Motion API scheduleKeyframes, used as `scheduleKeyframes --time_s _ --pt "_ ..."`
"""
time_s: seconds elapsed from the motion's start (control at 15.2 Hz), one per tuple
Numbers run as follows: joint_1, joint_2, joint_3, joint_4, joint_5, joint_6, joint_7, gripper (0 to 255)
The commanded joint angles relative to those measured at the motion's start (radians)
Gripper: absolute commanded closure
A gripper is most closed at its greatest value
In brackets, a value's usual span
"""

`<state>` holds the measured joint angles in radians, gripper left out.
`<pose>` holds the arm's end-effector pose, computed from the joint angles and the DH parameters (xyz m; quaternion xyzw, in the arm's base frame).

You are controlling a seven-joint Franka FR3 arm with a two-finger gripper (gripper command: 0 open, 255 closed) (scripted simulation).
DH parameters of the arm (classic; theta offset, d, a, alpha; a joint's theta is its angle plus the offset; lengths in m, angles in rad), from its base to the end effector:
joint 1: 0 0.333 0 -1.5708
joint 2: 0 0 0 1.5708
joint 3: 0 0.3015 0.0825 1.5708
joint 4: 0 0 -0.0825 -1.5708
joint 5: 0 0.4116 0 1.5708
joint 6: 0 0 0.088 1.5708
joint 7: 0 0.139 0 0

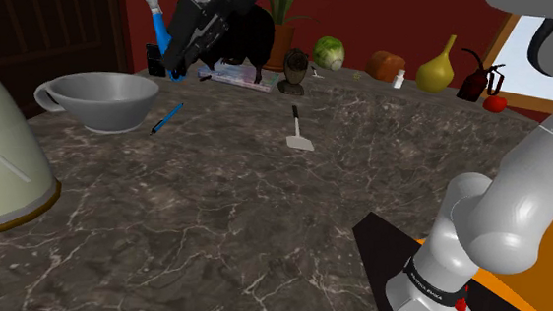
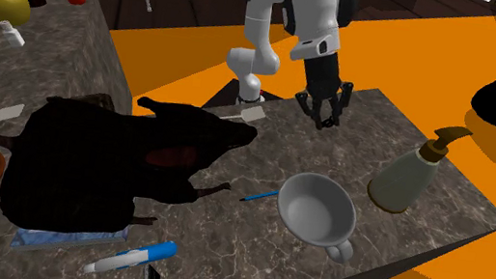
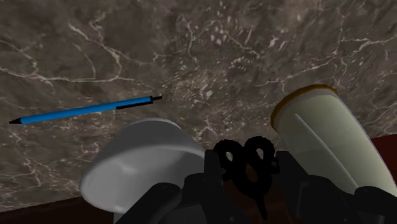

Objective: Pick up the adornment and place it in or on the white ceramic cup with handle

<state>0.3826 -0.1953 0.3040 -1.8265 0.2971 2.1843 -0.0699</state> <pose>0.4351 0.3984 0.6263 -0.9049 -0.3118 -0.2212 0.1870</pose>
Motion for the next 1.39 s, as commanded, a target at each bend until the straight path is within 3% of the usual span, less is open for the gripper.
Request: scheduleKeyframes --time_s 0.0,0.59,0.79,0.86,1.32 --pt "-0.004 0.04 0.002 0.05 -0.014 -0.011 0.005 255" --pt "0.005 0.442 0.005 0.527 -0.153 -0.101 0.038 255" --pt "0.035 0.616 -0.003 0.779 -0.206 -0.183 0.051 255" --pt "0.063 0.737 -0.01 0.971 -0.238 -0.255 0.058 255" --pt "0.035 0.662 -0.009 0.751 -0.206 -0.113 0.031 255"
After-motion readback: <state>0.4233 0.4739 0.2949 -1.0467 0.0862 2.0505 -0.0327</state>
